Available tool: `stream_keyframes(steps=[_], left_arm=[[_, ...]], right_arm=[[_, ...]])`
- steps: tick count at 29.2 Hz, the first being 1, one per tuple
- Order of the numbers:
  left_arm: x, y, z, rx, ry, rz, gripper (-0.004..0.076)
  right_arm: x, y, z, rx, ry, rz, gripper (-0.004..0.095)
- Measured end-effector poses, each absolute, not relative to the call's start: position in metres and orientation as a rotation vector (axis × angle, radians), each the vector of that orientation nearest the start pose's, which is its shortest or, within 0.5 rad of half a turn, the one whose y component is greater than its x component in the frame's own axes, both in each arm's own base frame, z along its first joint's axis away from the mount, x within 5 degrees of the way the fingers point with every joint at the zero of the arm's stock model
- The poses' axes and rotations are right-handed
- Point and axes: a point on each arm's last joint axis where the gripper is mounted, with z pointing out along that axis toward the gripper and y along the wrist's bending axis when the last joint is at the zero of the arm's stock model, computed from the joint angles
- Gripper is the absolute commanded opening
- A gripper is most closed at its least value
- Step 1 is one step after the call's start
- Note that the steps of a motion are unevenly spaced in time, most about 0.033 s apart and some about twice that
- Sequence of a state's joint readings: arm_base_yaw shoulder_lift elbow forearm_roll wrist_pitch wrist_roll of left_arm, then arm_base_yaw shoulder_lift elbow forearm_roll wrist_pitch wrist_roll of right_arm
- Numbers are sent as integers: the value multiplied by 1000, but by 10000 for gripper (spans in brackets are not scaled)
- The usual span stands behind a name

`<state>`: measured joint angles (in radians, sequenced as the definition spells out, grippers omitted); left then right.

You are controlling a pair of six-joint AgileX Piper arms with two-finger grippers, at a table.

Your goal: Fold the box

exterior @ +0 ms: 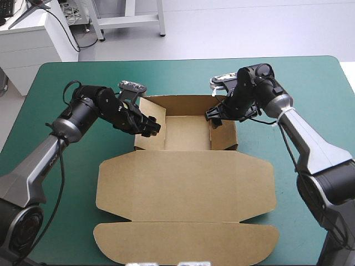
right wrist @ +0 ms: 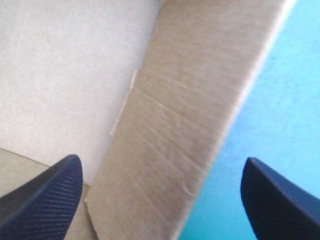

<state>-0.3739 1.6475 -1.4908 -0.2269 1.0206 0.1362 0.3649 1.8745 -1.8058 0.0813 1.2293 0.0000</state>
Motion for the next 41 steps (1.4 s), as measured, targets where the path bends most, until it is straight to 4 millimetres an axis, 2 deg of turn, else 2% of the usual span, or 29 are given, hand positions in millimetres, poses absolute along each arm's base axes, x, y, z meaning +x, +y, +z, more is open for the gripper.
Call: stream_keyframes(steps=[6,9,14,16,20,23,27,31,40,41], left_arm=[[306,-131,371,610,2480,-253,498],[292,-122,392,618,2436,-205,417],[257,-103,424,627,2402,-123,83],[244,-94,432,630,2400,-72,-7],[224,-81,446,659,2351,11,-5],[212,-76,449,666,2332,18,-6],[199,-73,440,675,2351,-4,-5],[187,-73,418,690,2417,-67,-6],[159,-67,338,670,2642,-134,-6],[153,-66,321,642,2671,-160,-6]], right_arm=[[354,135,367,-474,2627,120,791],[342,131,388,-461,2556,136,791],[321,123,419,-443,2457,156,791],[315,120,426,-439,2436,160,791],[310,118,432,-436,2420,164,787],[311,119,431,-435,2426,164,787],[319,122,421,-426,2460,162,787],[335,128,400,-411,2523,158,787],[374,145,331,-390,2723,150,785],[381,149,316,-390,2763,168,773]])
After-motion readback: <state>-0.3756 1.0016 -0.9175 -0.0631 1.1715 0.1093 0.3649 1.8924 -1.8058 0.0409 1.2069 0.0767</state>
